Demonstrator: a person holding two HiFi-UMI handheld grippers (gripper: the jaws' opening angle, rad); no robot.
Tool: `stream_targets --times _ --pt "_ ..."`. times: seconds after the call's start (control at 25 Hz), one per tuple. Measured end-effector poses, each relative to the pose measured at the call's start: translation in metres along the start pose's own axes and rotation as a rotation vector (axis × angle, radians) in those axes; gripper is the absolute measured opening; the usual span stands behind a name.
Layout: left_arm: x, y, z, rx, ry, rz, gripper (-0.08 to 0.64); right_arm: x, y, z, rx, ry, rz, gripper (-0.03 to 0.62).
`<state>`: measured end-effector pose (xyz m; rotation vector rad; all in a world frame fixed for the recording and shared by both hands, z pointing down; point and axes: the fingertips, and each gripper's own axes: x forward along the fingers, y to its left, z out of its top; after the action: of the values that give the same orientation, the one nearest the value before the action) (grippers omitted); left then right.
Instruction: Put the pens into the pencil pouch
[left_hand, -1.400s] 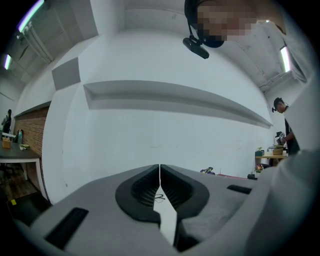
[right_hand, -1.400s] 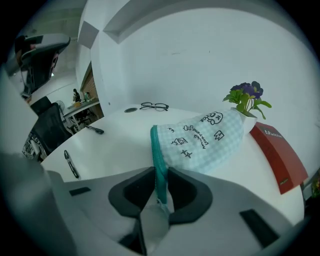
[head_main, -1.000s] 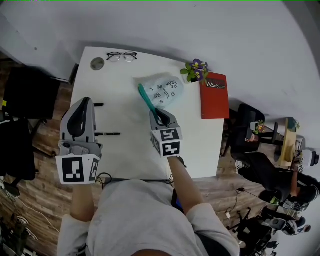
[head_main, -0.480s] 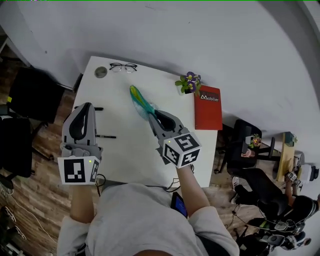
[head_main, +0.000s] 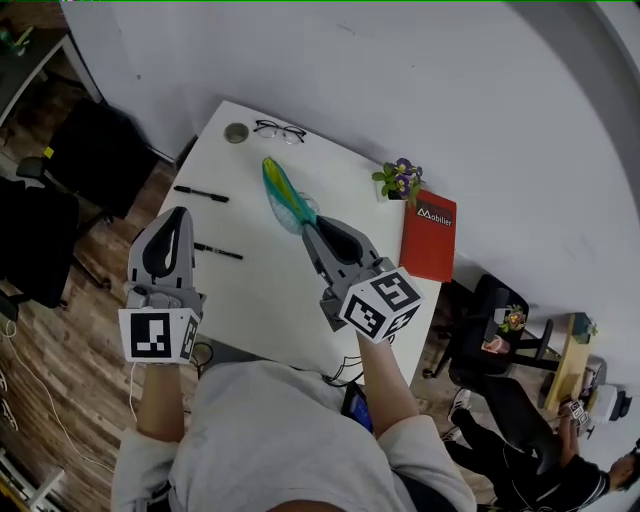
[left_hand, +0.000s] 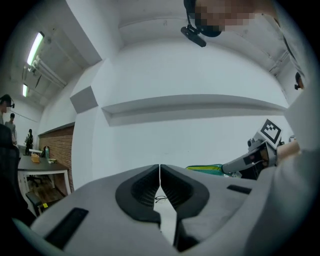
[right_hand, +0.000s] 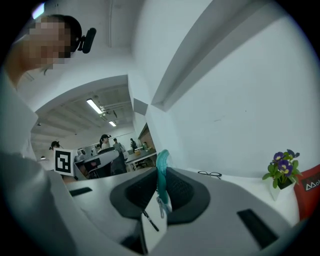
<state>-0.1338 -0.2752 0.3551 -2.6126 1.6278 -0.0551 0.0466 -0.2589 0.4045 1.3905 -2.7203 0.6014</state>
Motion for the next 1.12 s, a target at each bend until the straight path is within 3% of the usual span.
stream_targets --times 0.2,0.48,0.56,0.6,0.64,0.76,1.12 --pt "-0.009 0.008 -0.023 0.059 0.088 -0.047 0.028 0.004 0.014 0.001 -0.015 -0.002 0.053 0.069" --pt "0.018 0.011 -0.073 0.143 0.279 -0.301 0.029 0.009 0.025 0.004 -0.006 -0.014 0.078 0.069" --pt "0.028 0.008 -0.094 0.198 0.351 -0.382 0.042 0.01 0.027 0.003 -0.002 -0.012 0.082 0.069" --pt "0.033 0.007 -0.105 0.232 0.386 -0.424 0.106 0.011 0.027 0.003 0.001 -0.011 0.083 0.069" --pt "0.038 0.004 -0.116 0.273 0.419 -0.468 0.126 0.012 0.027 0.002 0.006 -0.011 0.081 0.069" --pt "0.052 -0.001 -0.143 0.4 0.499 -0.583 0.127 0.015 0.026 0.002 0.022 -0.015 0.064 0.069" --pt "0.089 -0.006 -0.224 0.68 0.711 -0.879 0.133 0.022 0.015 -0.001 0.05 -0.013 -0.02 0.069"
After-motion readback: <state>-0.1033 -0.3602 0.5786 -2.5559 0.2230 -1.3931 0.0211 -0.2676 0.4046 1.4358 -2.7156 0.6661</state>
